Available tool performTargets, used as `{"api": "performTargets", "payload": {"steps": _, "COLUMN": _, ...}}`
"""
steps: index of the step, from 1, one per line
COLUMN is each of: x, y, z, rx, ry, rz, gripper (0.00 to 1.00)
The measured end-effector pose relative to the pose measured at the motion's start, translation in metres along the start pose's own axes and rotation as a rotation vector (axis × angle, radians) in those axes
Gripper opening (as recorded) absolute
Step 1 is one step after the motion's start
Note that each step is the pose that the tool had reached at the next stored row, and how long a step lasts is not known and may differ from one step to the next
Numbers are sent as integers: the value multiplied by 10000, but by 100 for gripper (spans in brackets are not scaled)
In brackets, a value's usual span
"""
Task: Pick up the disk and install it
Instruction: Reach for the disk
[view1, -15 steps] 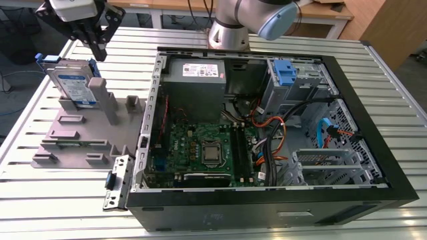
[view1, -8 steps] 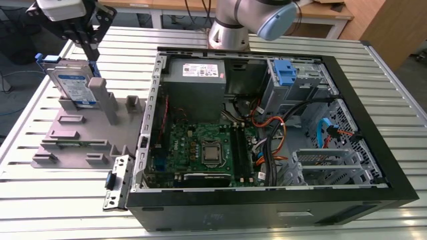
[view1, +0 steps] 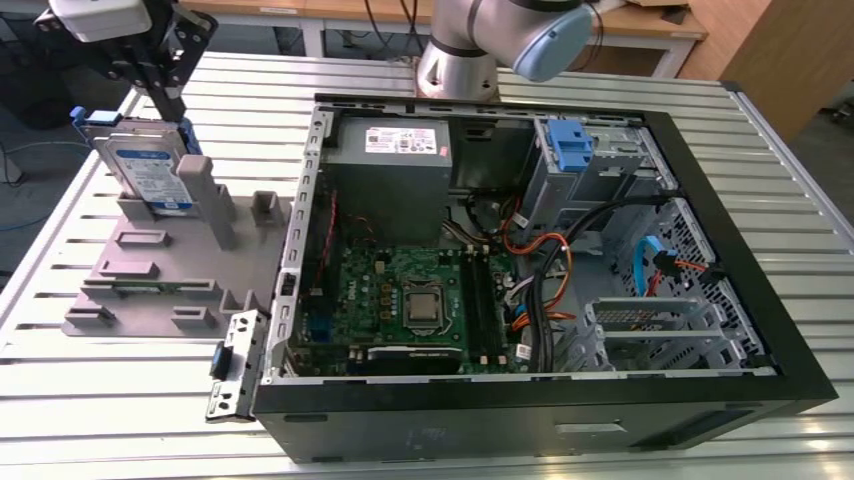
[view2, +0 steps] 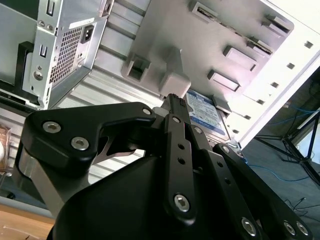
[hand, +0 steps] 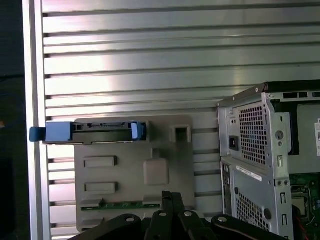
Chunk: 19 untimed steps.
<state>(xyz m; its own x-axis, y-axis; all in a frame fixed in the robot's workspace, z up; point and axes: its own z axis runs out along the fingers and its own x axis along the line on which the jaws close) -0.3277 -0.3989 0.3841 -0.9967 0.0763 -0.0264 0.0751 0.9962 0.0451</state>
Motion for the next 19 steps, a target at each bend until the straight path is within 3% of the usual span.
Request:
{"api": "performTargets", "payload": {"steps": 14, "x": 165, "y": -13, "z": 8, "rx": 0, "ry": 0, "rz": 1, "gripper": 11}}
{"api": "performTargets", "payload": {"steps": 19, "x": 174, "y": -14, "z": 8, "rx": 0, "ry": 1, "rz": -1, "gripper": 11}}
